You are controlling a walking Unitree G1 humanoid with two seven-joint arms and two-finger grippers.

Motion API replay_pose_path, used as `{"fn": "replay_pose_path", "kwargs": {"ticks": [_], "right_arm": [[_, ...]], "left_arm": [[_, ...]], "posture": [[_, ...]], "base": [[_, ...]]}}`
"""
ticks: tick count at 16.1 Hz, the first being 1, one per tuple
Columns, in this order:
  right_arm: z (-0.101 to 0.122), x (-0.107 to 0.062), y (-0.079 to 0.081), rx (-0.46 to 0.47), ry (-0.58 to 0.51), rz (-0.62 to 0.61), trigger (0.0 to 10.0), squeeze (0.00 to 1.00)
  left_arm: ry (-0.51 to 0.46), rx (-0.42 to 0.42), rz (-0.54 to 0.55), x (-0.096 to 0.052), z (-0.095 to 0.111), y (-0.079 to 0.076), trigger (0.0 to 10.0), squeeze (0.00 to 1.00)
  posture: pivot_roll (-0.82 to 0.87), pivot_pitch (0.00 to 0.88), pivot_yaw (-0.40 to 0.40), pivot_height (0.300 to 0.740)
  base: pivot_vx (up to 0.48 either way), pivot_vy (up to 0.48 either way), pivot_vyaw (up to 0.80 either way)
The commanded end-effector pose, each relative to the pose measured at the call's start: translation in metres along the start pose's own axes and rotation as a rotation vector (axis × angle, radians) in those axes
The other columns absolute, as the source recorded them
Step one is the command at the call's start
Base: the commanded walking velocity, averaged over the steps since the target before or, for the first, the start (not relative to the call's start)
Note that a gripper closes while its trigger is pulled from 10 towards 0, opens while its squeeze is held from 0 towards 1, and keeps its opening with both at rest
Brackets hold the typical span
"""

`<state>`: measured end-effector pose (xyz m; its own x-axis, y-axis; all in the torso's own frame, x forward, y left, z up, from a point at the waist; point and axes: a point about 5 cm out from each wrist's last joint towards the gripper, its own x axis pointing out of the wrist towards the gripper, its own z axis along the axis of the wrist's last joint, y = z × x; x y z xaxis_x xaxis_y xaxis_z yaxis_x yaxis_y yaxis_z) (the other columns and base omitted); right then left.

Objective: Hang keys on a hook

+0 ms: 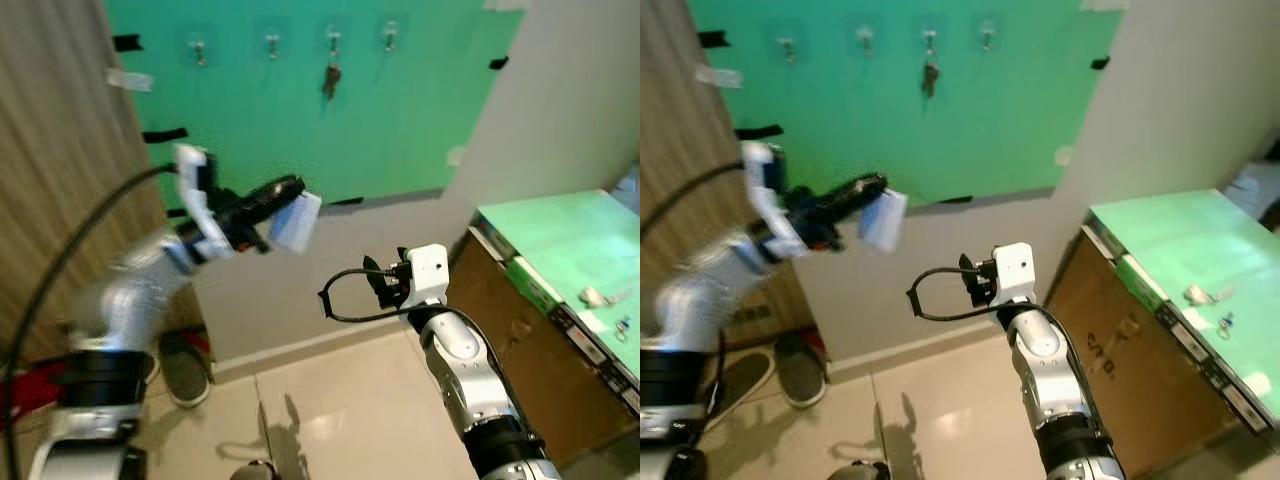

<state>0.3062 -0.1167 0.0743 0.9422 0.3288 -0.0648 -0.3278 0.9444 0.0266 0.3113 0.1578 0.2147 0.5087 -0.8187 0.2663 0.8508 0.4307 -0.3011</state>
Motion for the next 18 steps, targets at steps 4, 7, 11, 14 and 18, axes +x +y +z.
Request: {"fn": "replay_pose_path", "kwargs": {"ticks": [4, 7, 11, 14, 18], "right_arm": [[0.0, -0.003, -0.001, 0.008, -0.006, -0.01, 10.0, 0.23], [0.0, -0.003, -0.001, 0.008, -0.006, -0.012, 10.0, 0.22], [0.008, -0.006, -0.009, -0.036, -0.054, -0.069, 10.0, 0.22], [0.018, -0.012, -0.01, -0.067, -0.102, -0.076, 10.0, 0.22], [0.045, -0.023, -0.005, -0.087, -0.184, -0.056, 10.0, 0.22]], "left_arm": [[-0.05, -0.011, -0.162, 0.007, 0.019, -0.017, 10.0, 0.0], [-0.055, 0.072, 0.026, 0.013, 0.022, 0.003, 10.0, 0.0], [0.017, 0.486, 0.714, -0.002, 0.018, 0.047, 10.0, 0.0], [-0.028, 0.562, 0.711, 0.004, 0.0, 0.016, 10.0, 0.0], [-0.057, 0.652, 0.861, -0.002, -0.015, -0.02, 10.0, 0.0]], "posture": [[0.07, 0.0, -0.007, 0.74], [0.07, 0.0, -0.006, 0.74], [0.06, 0.0, 0.014, 0.74], [0.06, 0.0, 0.013, 0.74], [0.07, 0.0, 0.006, 0.74]], "base": [[0.0, 0.0, 0.0], [0.0, 0.0, 0.0], [0.0, 0.0, 0.0], [0.0, 0.0, 0.0], [0.0, 0.0, 0.0]]}}
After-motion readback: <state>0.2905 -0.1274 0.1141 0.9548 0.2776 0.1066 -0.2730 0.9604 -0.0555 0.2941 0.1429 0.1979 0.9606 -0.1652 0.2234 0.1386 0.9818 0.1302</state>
